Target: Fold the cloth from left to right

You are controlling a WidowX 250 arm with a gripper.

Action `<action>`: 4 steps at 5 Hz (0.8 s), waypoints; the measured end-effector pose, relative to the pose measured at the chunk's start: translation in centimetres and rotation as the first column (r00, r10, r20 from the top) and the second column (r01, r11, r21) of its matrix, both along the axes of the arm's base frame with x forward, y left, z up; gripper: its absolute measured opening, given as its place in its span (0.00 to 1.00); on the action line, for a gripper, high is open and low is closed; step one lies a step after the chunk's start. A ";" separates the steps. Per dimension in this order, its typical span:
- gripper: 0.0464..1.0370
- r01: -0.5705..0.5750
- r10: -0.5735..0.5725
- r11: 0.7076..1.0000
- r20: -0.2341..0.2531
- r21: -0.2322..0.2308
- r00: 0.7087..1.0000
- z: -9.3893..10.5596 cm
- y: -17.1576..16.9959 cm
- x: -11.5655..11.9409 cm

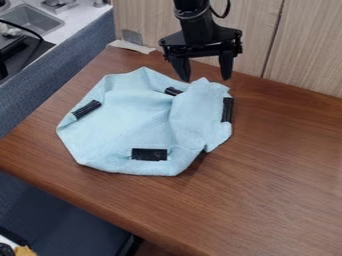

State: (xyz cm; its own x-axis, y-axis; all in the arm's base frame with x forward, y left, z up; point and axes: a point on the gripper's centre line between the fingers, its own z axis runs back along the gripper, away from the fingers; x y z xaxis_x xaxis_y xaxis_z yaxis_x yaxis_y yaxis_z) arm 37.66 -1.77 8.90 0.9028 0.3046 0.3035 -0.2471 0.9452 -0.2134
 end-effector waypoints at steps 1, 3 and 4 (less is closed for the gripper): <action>0.96 -0.004 0.004 1.000 -0.032 -0.008 0.999 -1.1 -0.1 -0.2; 0.96 -0.029 0.028 0.997 -0.017 -0.070 0.999 -0.3 3.2 -1.6; 0.96 -0.120 0.120 0.989 -0.005 -0.092 0.993 -0.1 6.2 -3.4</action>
State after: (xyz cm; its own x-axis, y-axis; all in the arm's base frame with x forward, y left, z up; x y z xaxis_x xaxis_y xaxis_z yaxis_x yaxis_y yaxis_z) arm 34.30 4.41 8.77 0.8581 0.4371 0.2695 -0.3571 0.8851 -0.2985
